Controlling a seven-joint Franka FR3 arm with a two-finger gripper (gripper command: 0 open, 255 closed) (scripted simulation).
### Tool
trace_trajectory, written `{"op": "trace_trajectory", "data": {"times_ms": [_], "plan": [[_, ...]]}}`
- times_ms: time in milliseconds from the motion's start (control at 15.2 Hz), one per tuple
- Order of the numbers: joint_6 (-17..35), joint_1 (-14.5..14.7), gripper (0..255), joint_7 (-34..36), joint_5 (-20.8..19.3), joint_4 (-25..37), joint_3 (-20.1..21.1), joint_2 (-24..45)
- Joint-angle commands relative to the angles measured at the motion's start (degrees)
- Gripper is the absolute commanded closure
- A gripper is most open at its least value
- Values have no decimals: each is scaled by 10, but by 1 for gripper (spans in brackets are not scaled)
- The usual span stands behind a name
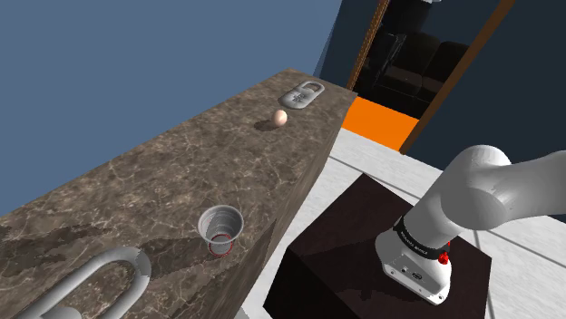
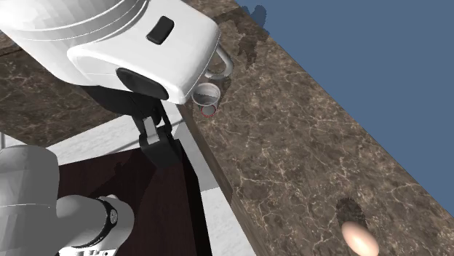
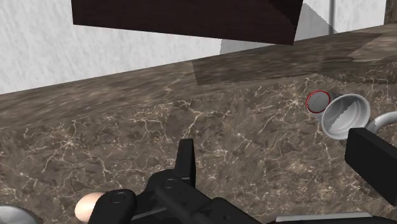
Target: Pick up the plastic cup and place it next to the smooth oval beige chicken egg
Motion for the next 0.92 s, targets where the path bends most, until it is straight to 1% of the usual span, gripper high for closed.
{"op": "trace_trajectory", "data": {"times_ms": [0,462,858], "plan": [[0,0,0,0,0,0,0,0],[123,24,0,30,44,-79,51,42],[238,46,0,52,81,-118,99,113]]}}
